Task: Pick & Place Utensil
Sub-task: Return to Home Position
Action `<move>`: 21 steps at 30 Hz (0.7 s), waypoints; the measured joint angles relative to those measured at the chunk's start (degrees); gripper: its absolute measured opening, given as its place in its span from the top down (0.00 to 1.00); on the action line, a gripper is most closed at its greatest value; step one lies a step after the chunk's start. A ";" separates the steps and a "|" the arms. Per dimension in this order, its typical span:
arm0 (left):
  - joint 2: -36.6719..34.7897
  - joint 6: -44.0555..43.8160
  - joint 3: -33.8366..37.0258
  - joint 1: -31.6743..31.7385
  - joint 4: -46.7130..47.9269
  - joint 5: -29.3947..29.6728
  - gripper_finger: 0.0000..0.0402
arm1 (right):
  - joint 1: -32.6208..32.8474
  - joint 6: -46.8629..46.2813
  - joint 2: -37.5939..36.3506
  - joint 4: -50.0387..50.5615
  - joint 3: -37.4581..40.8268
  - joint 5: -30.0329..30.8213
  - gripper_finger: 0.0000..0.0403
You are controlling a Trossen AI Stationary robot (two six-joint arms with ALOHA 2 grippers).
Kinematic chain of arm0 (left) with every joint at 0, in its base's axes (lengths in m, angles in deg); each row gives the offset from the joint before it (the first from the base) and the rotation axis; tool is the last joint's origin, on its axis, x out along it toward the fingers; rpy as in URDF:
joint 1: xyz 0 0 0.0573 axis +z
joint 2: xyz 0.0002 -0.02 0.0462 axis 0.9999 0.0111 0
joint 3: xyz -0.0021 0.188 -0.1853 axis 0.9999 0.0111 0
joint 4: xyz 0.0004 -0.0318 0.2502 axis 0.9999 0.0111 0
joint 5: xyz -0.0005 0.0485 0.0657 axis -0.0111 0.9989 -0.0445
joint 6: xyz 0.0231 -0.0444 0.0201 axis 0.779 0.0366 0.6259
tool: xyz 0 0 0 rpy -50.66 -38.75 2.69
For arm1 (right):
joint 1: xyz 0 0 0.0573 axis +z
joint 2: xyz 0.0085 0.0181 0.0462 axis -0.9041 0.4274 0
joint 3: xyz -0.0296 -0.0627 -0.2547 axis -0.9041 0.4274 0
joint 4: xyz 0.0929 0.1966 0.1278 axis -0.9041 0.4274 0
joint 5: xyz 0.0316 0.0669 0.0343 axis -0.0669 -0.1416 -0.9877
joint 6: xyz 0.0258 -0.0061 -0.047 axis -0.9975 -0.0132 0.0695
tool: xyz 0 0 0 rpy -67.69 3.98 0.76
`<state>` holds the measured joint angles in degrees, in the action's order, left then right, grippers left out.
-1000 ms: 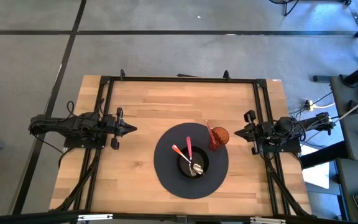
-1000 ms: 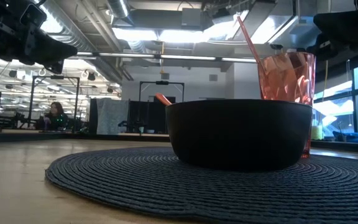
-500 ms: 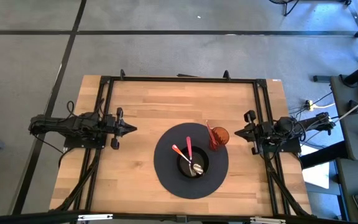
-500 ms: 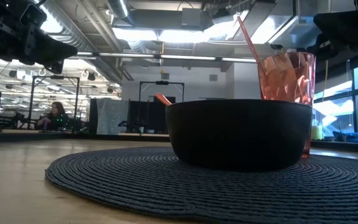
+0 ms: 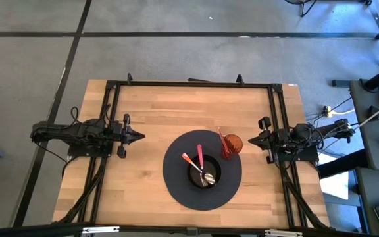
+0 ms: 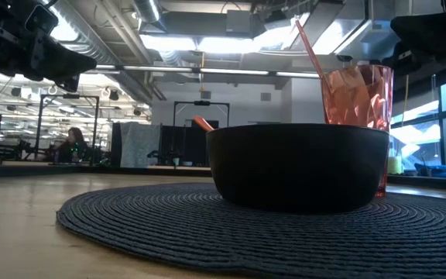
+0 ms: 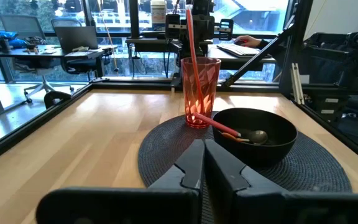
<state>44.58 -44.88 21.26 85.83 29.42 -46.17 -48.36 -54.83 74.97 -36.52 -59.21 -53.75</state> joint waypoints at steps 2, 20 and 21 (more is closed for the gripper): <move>0.00 -0.02 0.00 -0.01 0.00 0.00 0.98 | 0.01 0.00 0.00 0.00 0.00 0.00 0.97; 0.00 0.01 0.00 0.00 0.00 0.00 0.98 | 0.02 0.00 0.00 0.02 0.00 0.00 0.97; 0.00 -0.01 0.00 -0.02 0.00 0.00 0.98 | 0.01 0.00 0.00 0.01 0.00 0.00 0.97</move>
<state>44.58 -44.88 21.26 85.81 29.41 -46.17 -48.35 -54.83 74.97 -36.51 -59.21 -53.75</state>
